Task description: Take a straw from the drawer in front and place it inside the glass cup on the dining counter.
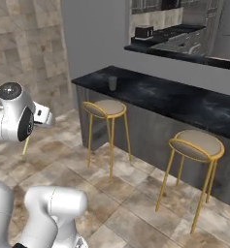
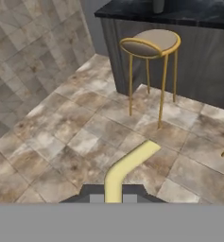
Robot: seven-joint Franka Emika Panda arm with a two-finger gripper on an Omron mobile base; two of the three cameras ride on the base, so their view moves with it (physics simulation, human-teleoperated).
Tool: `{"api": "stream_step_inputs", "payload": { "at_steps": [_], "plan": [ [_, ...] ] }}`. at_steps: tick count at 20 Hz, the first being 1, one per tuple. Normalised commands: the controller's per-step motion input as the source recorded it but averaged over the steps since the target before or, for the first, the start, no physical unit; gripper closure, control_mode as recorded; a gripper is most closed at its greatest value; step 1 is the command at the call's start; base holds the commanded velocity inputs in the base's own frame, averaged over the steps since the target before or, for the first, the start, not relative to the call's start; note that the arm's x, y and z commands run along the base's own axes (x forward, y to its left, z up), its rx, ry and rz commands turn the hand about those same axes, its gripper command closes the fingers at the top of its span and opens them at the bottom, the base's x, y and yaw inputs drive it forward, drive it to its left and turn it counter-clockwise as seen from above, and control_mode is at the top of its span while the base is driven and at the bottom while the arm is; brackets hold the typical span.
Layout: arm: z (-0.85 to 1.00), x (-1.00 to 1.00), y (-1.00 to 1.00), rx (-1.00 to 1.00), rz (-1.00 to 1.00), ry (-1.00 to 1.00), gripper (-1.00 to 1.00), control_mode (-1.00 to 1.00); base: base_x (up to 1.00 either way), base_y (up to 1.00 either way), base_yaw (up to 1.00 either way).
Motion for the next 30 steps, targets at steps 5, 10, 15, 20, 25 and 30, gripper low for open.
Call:
{"api": "stream_step_inputs", "payload": {
  "at_steps": [5,10,15,20,25,30],
  "plan": [
    [0.00,0.00,0.00,0.00,0.00,0.00,1.00,1.00,0.25,1.00,-0.31],
    [0.00,0.00,0.00,0.00,0.00,0.00,1.00,1.00,0.29,1.00,-0.31],
    [0.00,0.00,0.00,0.00,0.00,0.00,1.00,1.00,0.31,1.00,-0.30],
    [0.00,0.00,0.00,0.00,0.00,0.00,1.00,1.00,0.36,1.00,-0.30],
    [0.00,0.00,0.00,0.00,0.00,0.00,1.00,1.00,0.42,1.00,-0.30],
    [0.00,0.00,0.00,0.00,0.00,0.00,1.00,1.00,0.42,0.85,-0.27]
  ]
}}
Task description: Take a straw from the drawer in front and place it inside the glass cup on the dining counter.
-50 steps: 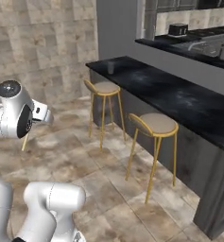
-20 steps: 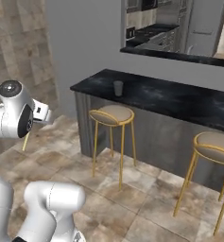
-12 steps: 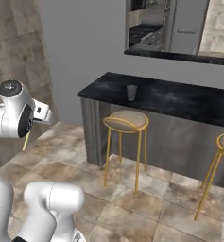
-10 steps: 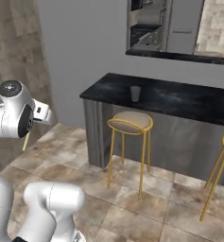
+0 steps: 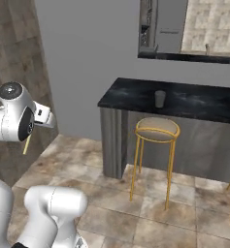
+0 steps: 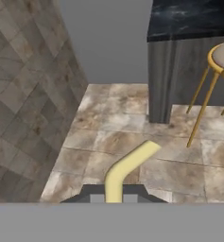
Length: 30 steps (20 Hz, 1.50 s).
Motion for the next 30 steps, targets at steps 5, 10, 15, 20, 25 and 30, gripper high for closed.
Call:
{"api": "stream_step_inputs", "payload": {
  "at_steps": [5,10,15,20,25,30],
  "plan": [
    [0.00,0.00,0.00,0.00,0.00,0.00,1.00,1.00,0.35,0.49,-0.21],
    [0.00,0.00,0.00,0.00,0.00,0.00,1.00,1.00,0.45,0.07,-0.15],
    [0.00,0.00,0.00,0.00,0.00,0.00,1.00,1.00,0.61,0.00,-0.13],
    [0.00,0.00,0.00,0.00,0.00,0.00,1.00,1.00,0.67,0.02,-0.13],
    [0.00,0.00,0.00,0.00,0.00,0.00,1.00,1.00,0.72,0.00,-0.10],
    [0.00,0.00,0.00,0.00,0.00,0.00,1.00,1.00,0.58,0.03,-0.09]
  ]
}}
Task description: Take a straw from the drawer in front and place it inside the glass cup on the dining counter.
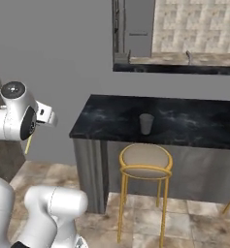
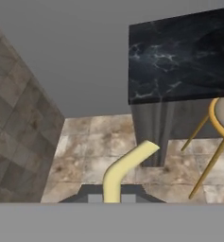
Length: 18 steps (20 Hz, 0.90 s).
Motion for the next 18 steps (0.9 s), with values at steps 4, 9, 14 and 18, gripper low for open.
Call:
{"api": "stream_step_inputs", "payload": {
  "at_steps": [4,9,14,18],
  "plan": [
    [0.00,0.00,0.00,0.00,0.00,0.00,1.00,1.00,0.46,0.11,-0.07],
    [0.00,0.00,0.00,0.00,0.00,0.00,1.00,1.00,0.39,0.33,-0.05],
    [0.00,0.00,0.00,0.00,0.00,0.00,1.00,1.00,0.50,0.48,-0.01],
    [0.00,0.00,0.00,0.00,0.00,0.00,1.00,1.00,0.47,0.43,-0.01]
  ]
}}
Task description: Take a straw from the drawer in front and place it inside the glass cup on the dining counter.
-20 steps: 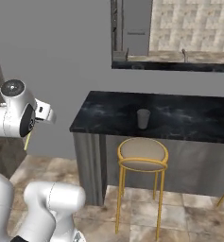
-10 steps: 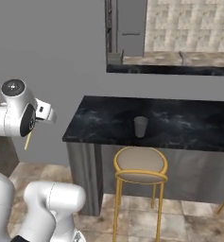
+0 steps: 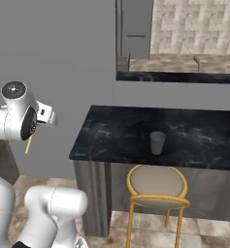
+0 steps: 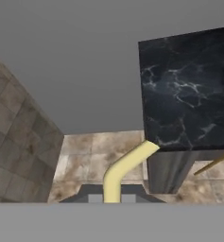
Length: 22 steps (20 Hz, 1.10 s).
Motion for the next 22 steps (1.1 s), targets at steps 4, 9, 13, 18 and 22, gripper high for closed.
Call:
{"api": "stream_step_inputs", "payload": {
  "at_steps": [4,9,13,18,22],
  "plan": [
    [0.00,0.00,0.00,0.00,0.00,0.00,1.00,1.00,0.32,0.29,0.00],
    [0.00,0.00,0.00,0.00,0.00,0.00,1.00,1.00,0.32,0.26,0.00],
    [0.00,0.00,0.00,0.00,0.00,0.00,1.00,1.00,0.44,0.21,0.00],
    [0.00,0.00,0.00,0.00,0.00,0.00,1.00,1.00,0.39,0.06,0.00],
    [0.00,0.00,0.00,0.00,0.00,0.00,1.00,1.00,0.26,0.06,0.00]
  ]
}}
